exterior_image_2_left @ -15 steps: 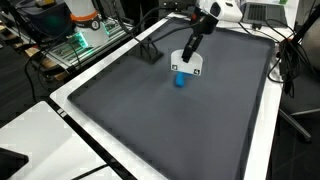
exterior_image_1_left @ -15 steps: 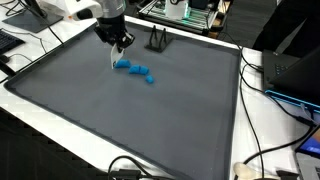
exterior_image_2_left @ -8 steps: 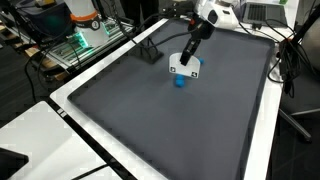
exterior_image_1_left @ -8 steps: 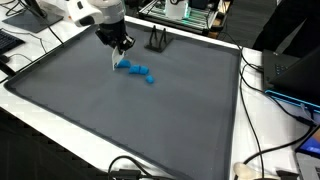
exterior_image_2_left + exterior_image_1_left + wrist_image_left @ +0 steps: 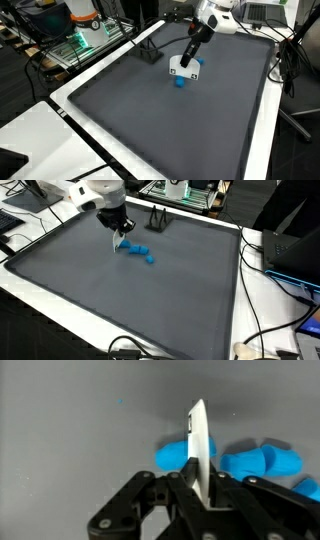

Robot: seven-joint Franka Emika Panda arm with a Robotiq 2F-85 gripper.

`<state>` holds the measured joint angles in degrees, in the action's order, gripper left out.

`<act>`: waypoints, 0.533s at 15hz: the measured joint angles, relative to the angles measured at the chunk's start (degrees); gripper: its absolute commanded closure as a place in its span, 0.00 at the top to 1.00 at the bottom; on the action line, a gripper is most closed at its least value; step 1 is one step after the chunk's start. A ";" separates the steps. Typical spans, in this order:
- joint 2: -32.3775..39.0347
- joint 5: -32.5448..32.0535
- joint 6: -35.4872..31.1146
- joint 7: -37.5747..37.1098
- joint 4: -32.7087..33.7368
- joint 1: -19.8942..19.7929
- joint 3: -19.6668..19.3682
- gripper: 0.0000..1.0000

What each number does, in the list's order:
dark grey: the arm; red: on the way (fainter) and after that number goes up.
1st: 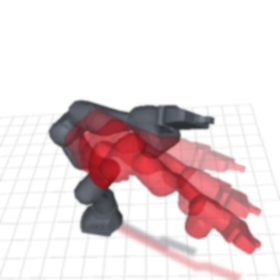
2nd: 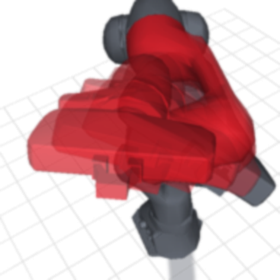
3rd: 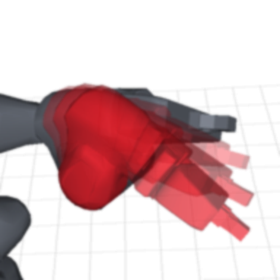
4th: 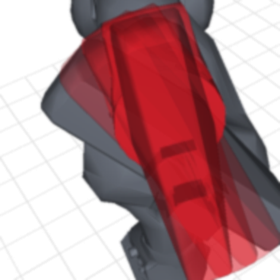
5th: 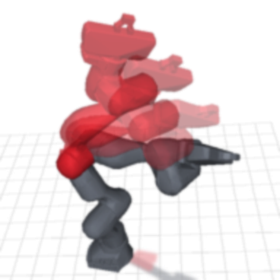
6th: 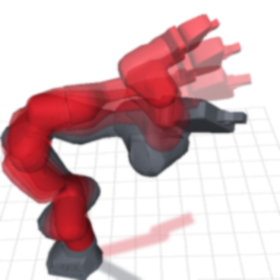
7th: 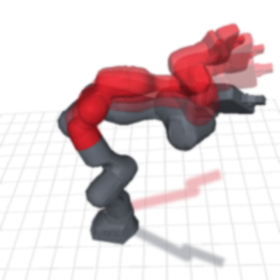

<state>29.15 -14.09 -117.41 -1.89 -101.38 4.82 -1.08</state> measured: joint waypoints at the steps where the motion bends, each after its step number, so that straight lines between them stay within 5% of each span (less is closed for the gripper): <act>1: 0.20 0.00 0.00 0.00 0.12 0.02 0.00 0.02; 8: 1.70 -0.40 0.04 0.17 0.94 0.26 0.00 0.02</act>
<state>30.85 -14.49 -117.38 -1.72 -100.44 5.09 -1.08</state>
